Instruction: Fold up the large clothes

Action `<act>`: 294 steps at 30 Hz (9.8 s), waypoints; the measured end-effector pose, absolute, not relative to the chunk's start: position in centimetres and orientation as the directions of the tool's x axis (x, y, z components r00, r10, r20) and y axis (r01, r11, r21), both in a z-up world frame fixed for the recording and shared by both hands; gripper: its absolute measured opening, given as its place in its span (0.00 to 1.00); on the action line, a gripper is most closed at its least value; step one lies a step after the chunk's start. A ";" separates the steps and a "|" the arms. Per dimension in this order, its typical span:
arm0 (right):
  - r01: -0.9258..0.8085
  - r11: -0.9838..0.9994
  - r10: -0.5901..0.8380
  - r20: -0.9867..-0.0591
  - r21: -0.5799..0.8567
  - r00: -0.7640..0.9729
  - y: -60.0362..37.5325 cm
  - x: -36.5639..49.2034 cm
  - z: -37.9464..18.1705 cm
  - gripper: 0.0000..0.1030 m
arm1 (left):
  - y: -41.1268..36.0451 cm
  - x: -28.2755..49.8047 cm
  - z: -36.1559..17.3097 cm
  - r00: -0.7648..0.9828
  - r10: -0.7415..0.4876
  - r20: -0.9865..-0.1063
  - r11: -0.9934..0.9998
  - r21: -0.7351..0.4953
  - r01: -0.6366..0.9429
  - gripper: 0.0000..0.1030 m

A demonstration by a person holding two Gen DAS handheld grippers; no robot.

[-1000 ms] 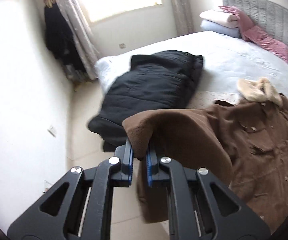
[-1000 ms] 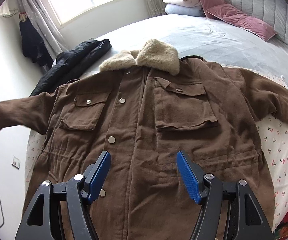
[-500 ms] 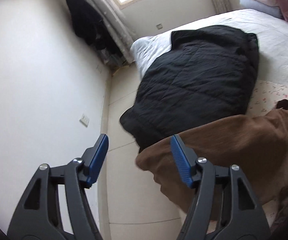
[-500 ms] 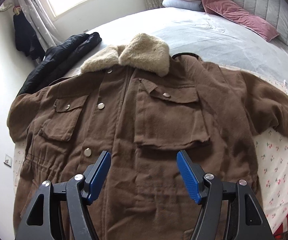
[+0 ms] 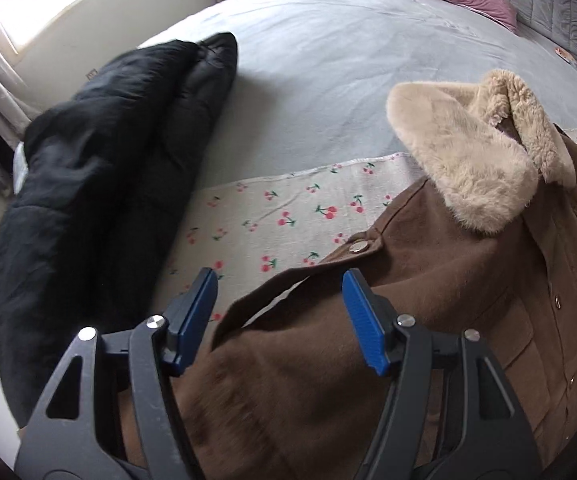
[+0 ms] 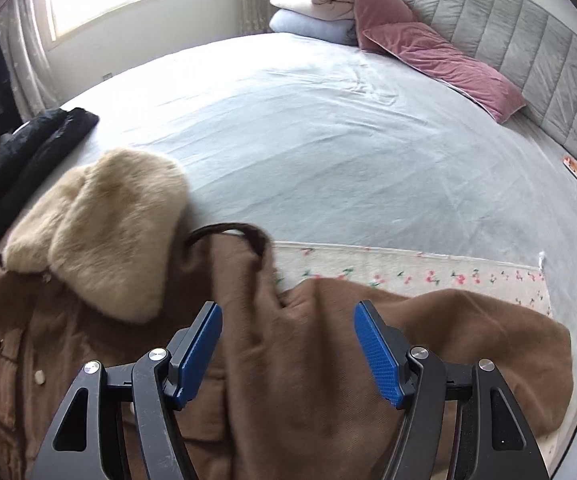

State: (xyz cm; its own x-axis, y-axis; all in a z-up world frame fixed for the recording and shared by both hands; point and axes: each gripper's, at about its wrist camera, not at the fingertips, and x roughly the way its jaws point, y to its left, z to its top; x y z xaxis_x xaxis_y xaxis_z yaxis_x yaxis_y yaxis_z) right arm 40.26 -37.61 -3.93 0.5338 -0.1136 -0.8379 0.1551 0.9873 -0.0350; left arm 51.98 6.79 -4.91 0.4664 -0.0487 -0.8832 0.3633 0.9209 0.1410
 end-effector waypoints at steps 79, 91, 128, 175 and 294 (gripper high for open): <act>-0.046 0.963 0.240 -0.767 0.265 0.595 -42.2 4.4 0.0 0.70 | 6.1 16.5 -0.2 0.465 -0.247 -0.850 0.941 -0.096 0.326 0.79; 0.079 0.938 0.267 -0.850 0.337 0.455 -41.6 -4.1 -9.4 0.74 | 16.1 9.1 -8.1 0.206 -0.441 -0.873 0.897 -0.421 0.137 0.70; -0.114 0.989 0.140 -0.874 0.098 0.464 -25.0 5.7 -4.5 0.64 | 2.1 10.0 -3.9 0.475 -0.276 -0.835 0.878 -0.018 0.479 0.78; -0.105 0.990 0.134 -0.815 0.091 0.564 -22.9 32.5 5.2 0.73 | -4.7 41.7 5.8 0.505 -0.190 -0.842 0.877 0.086 0.473 0.82; 0.247 0.844 0.162 -0.666 0.475 0.728 -39.0 32.3 -6.6 0.49 | -5.4 35.7 -5.7 0.424 -0.596 -0.681 0.797 -0.439 0.415 0.07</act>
